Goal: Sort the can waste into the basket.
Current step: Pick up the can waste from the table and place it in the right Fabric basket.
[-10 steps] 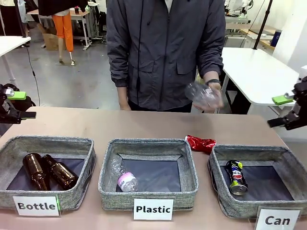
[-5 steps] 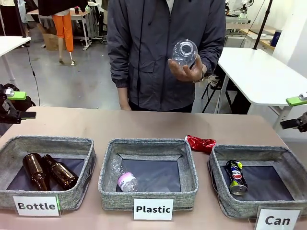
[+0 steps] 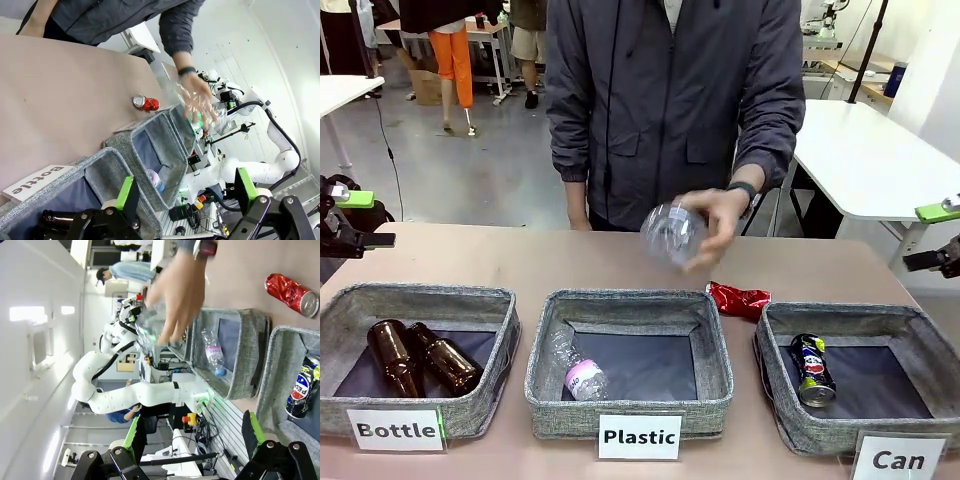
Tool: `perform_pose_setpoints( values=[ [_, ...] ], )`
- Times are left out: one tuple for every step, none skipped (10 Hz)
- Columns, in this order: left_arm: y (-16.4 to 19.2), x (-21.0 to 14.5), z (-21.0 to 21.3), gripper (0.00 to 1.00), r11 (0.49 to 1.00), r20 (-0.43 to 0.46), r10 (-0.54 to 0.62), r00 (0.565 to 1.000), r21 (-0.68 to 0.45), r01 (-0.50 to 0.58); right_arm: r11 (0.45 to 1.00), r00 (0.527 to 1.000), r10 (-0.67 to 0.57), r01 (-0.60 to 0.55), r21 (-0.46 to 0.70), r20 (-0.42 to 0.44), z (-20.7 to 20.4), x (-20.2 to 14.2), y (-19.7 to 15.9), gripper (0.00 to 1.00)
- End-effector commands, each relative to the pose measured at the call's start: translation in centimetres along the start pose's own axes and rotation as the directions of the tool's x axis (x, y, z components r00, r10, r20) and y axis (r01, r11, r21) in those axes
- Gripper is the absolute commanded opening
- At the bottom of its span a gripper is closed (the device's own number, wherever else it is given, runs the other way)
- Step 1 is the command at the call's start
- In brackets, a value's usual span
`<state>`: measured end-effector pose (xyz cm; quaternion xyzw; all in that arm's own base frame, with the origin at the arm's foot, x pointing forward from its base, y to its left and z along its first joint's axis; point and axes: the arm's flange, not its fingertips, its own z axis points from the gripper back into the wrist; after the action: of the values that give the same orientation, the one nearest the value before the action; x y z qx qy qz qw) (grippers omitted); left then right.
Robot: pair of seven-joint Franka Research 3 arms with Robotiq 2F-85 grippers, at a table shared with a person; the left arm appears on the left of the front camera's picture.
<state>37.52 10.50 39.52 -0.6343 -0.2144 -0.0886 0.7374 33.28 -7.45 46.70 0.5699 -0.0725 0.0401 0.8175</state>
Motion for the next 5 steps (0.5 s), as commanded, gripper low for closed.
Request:
perform_pose_setpoints(
  values=[
    [-0.24, 0.11, -0.17, 1.00, 1.000, 0.012, -0.006, 1.000, -0.002, 0.006, 1.000, 1.000, 0.003, -0.003, -0.001, 0.001, 0.07, 0.05, 0.12, 1.00],
    [-0.24, 0.11, -0.17, 1.00, 1.000, 0.012, -0.006, 1.000, -0.002, 0.006, 1.000, 1.000, 0.003, -0.003, -0.001, 0.001, 0.07, 0.05, 0.12, 1.00],
    [-0.24, 0.11, -0.17, 1.00, 1.000, 0.012, -0.006, 1.000, -0.002, 0.006, 1.000, 1.000, 0.003, -0.003, -0.001, 0.001, 0.07, 0.05, 0.12, 1.00],
    [-0.24, 0.11, -0.17, 1.00, 1.000, 0.012, -0.006, 1.000, -0.002, 0.006, 1.000, 1.000, 0.003, -0.003, -0.001, 0.001, 0.07, 0.05, 0.12, 1.00],
    [-0.24, 0.11, -0.17, 1.00, 1.000, 0.012, -0.006, 1.000, -0.002, 0.006, 1.000, 1.000, 0.003, -0.003, -0.001, 0.001, 0.07, 0.05, 0.12, 1.00]
  ],
)
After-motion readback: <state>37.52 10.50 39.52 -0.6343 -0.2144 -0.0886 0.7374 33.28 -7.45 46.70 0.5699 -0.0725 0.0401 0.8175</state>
